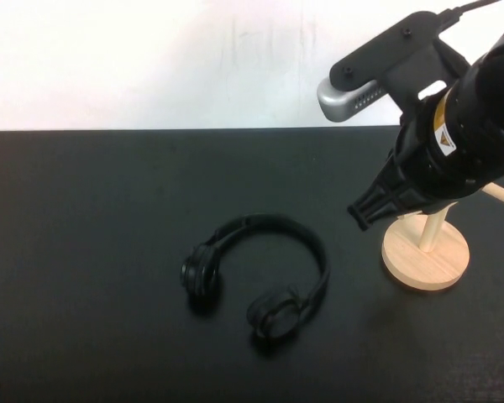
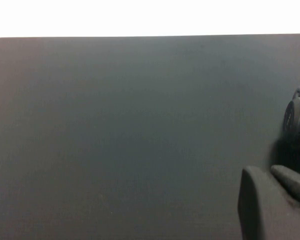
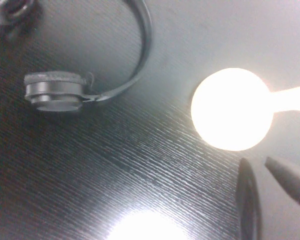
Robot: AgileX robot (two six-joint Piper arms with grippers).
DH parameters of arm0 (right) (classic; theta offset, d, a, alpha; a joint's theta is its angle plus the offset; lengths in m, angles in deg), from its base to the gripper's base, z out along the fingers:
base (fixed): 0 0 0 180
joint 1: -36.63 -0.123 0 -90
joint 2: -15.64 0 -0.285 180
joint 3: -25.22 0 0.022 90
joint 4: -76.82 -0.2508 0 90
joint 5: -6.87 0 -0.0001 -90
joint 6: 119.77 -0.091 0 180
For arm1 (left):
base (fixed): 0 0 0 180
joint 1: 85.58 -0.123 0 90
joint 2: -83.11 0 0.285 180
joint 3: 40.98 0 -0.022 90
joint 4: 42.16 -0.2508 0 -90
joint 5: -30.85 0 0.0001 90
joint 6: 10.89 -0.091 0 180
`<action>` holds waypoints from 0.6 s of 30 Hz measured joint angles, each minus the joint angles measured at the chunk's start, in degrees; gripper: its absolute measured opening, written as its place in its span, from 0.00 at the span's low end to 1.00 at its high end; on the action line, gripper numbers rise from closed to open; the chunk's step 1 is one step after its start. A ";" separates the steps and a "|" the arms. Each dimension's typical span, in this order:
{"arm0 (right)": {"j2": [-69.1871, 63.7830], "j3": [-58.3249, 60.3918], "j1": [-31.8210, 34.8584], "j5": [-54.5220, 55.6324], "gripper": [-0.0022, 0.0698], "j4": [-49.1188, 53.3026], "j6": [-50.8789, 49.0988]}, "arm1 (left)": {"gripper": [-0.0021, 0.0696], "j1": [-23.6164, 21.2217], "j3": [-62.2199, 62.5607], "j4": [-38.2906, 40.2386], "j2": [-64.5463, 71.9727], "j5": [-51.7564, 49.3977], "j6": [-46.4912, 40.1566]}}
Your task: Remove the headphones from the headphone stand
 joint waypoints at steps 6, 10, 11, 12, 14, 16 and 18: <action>0.09 0.00 0.28 -0.26 0.02 0.80 -0.02 | 0.02 0.00 0.00 0.00 0.00 0.00 0.00; 0.27 0.00 2.09 -0.37 0.02 1.32 -0.12 | 0.02 0.00 0.00 0.00 0.00 0.00 0.00; 0.56 0.31 2.81 -0.22 0.02 1.32 -0.12 | 0.02 0.00 0.00 0.00 0.00 0.00 0.00; 1.25 1.23 3.64 0.54 0.02 1.32 -0.12 | 0.02 0.00 0.00 0.00 0.00 0.00 0.00; 3.20 4.04 5.59 3.78 0.02 1.32 -0.12 | 0.02 0.00 0.00 0.00 0.00 0.00 0.00; 6.16 8.61 8.40 9.49 0.02 0.85 -0.12 | 0.02 0.00 0.00 0.00 0.00 0.00 0.00; 9.36 13.78 11.46 15.79 0.02 -0.36 -0.12 | 0.02 0.00 0.00 0.00 0.00 0.00 0.00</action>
